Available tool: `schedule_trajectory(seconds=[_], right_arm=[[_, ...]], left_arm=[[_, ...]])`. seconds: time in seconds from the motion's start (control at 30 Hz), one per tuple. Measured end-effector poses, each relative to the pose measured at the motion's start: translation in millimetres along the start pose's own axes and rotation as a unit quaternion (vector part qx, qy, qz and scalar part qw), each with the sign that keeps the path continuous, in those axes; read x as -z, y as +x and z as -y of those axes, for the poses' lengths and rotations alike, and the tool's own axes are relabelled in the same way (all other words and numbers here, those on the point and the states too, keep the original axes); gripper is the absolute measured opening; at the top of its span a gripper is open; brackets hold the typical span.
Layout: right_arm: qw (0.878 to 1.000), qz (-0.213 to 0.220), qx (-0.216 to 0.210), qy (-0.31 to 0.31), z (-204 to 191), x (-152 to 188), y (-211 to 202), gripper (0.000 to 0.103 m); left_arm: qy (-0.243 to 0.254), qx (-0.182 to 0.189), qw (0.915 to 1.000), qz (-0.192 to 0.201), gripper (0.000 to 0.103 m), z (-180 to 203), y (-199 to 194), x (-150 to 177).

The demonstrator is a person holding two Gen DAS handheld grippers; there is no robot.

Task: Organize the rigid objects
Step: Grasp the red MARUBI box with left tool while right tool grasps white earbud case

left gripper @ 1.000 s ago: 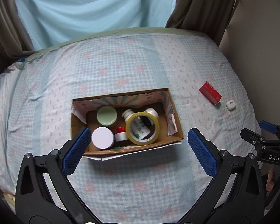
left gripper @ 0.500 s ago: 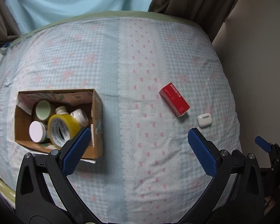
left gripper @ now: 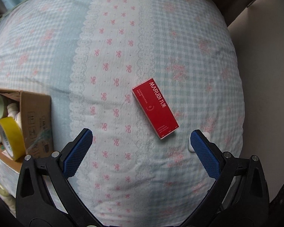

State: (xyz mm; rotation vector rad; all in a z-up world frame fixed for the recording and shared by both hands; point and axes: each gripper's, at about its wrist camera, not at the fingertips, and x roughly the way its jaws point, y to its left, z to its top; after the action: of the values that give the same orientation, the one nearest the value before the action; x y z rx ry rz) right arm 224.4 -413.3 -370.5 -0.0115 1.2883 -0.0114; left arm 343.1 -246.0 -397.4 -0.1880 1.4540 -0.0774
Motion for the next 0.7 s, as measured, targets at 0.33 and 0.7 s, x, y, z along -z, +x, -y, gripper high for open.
schedule_trajectory(seconds=[0.33,0.7], right_arm=[[0.999,-0.042,0.002,-0.005,-13.9,-10.9,79.6,0.088],[0.997,-0.080,-0.011,-0.008,-5.7,-31.1,131.3,0.073]], left_arm=[[-0.048,0.008,0.9965,-0.067,0.093,5.6,87.9,-31.9],[-0.070,0.004,0.9940,-0.084,0.061,2.2,125.7,-35.5]])
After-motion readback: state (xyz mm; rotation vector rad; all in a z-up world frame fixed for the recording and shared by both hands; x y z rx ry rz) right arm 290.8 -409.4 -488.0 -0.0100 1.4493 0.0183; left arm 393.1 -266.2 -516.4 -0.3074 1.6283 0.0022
